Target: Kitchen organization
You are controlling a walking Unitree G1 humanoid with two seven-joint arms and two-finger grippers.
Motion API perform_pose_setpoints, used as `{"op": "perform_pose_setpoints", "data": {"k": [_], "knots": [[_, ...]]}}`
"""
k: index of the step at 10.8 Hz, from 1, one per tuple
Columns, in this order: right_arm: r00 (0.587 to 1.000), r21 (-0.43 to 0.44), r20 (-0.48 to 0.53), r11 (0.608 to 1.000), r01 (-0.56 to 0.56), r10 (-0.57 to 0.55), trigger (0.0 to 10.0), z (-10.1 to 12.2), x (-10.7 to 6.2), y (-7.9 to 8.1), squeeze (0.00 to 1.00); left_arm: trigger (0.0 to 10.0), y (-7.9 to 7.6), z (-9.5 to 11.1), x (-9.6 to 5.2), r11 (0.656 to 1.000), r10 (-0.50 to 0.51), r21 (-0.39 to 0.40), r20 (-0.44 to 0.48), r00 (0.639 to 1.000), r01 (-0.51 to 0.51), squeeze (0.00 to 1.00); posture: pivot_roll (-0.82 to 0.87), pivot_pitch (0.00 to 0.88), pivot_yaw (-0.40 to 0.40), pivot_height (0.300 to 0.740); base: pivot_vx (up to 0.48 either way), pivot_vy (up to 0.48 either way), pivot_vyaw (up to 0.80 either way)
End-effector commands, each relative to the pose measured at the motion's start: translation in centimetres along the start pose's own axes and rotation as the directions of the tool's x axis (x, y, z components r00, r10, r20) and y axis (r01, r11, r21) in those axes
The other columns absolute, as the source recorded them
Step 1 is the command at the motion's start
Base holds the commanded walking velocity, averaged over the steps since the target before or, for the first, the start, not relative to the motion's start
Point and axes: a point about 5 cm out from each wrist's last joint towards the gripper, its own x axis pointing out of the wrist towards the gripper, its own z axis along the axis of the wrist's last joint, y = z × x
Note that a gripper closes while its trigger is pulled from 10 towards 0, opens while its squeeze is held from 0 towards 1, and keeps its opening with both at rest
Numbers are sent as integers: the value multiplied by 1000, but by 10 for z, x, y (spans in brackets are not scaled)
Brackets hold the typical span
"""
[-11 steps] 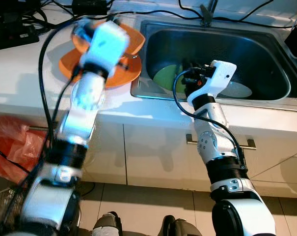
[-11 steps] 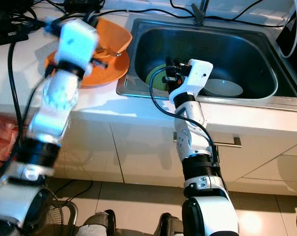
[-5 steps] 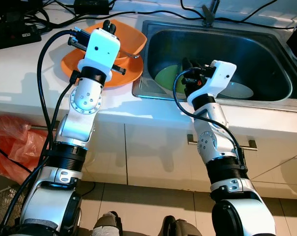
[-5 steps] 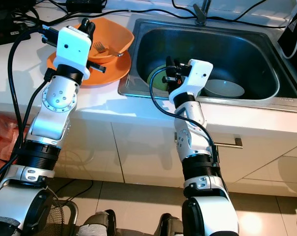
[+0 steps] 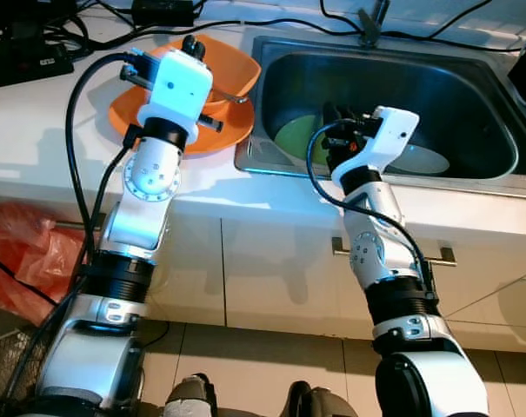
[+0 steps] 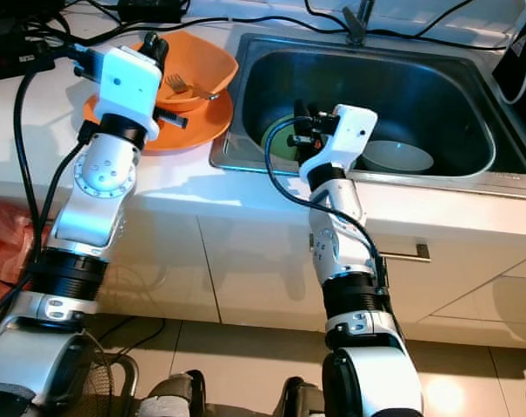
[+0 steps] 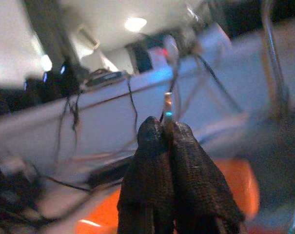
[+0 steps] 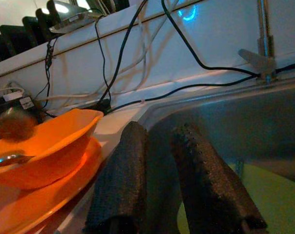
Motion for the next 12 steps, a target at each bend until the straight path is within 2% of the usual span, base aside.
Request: {"op": "perform_pose_setpoints", "data": {"k": [1, 2, 4, 5, 7, 8, 11, 12], "knots": [[1000, 6, 12, 1000, 7, -7, 10000, 2, 1, -2, 0, 10000, 2, 26, 8, 993, 7, -114, 104, 995, 5, 0, 101, 113, -49, 740, 0, 0, 0], [1000, 7, 14, 1000, 7, -8, 10000, 3, 1, -2, 0, 10000, 4, 26, 8, 989, 18, -148, 107, 994, -2, 0, 101, 113, -49, 740, 0, 0, 0], [1000, 6, 15, 1000, 10, -10, 10000, 3, 0, -3, 0, 10000, 10, 25, 6, 990, 39, -139, 104, 994, -24, 0, 99, 115, -50, 740, 0, 0, 0], [1000, 6, 16, 1000, 10, -10, 10000, 3, 0, -4, 0, 10000, 12, 29, 7, 982, 46, -189, 114, 992, -23, 0, 99, 116, -49, 740, 0, 0, 0], [1000, 6, 17, 1000, 8, -8, 10000, 3, 0, -3, 0, 10000, 9, 29, 9, 902, 55, -432, 83, 995, -13, 0, 97, 116, -50, 740, 0, 0, 0], [1000, 5, 17, 1000, 9, -10, 10000, 4, 0, -4, 0, 10000, 5, 30, 10, 865, 39, -501, 84, 996, 8, 0, 96, 116, -51, 740, 0, 0, 0], [1000, 6, 20, 1000, 10, -10, 10000, 4, 0, -4, 0, 10000, -2, 38, 11, 803, -13, -591, 117, 993, 80, 0, 97, 115, -50, 740, 0, 0, 0], [1000, 8, 21, 1000, 9, -9, 10000, 4, 1, -4, 0, 10000, -6, 41, 11, 766, -38, -633, 130, 991, 113, 0, 97, 114, -50, 740, 0, 0, 0]]}}
